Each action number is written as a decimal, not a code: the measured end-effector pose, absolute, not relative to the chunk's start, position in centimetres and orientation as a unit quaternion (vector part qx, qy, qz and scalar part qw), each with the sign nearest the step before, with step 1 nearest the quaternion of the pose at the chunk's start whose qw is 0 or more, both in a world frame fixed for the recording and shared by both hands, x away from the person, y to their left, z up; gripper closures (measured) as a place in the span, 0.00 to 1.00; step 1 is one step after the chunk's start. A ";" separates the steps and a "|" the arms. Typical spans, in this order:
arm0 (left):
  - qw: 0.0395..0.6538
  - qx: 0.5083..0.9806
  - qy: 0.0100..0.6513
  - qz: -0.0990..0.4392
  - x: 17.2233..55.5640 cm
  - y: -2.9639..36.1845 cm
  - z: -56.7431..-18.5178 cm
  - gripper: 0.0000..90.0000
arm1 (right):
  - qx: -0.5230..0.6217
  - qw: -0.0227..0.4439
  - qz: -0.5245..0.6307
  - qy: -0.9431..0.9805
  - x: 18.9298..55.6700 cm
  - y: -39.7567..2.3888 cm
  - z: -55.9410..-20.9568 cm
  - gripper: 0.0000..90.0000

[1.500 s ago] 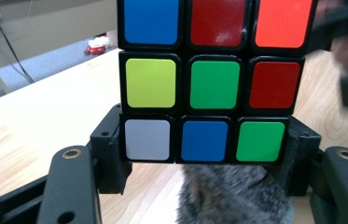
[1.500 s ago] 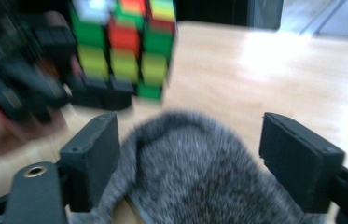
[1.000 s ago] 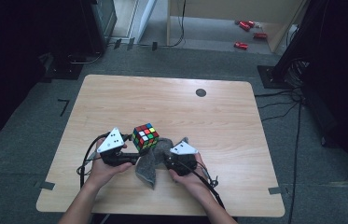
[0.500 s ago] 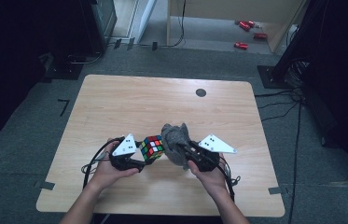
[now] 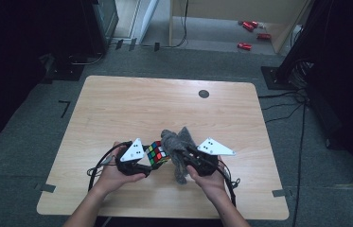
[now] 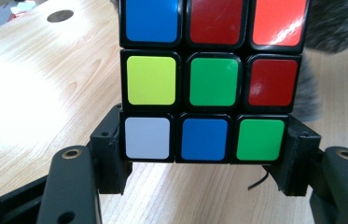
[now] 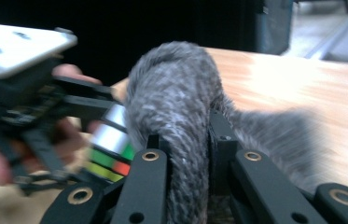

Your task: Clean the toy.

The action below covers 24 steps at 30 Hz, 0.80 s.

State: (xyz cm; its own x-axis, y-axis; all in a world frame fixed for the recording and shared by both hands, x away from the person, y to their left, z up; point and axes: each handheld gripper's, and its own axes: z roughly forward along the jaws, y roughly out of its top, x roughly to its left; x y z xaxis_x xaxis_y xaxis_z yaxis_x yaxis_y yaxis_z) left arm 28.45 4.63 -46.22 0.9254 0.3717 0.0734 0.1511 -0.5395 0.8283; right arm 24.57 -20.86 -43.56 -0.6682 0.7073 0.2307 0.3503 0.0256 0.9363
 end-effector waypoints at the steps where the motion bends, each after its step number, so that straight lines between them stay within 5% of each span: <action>1: 0.453 0.870 0.150 0.122 28.4 4.4 -46.3 0.39 | 0.378 0.152 0.587 0.700 24.6 -20.9 -43.6 0.90; 24: 0.465 0.863 0.154 0.121 28.3 4.6 -45.8 0.39 | 0.380 0.168 0.585 0.697 24.5 -21.1 -43.3 0.89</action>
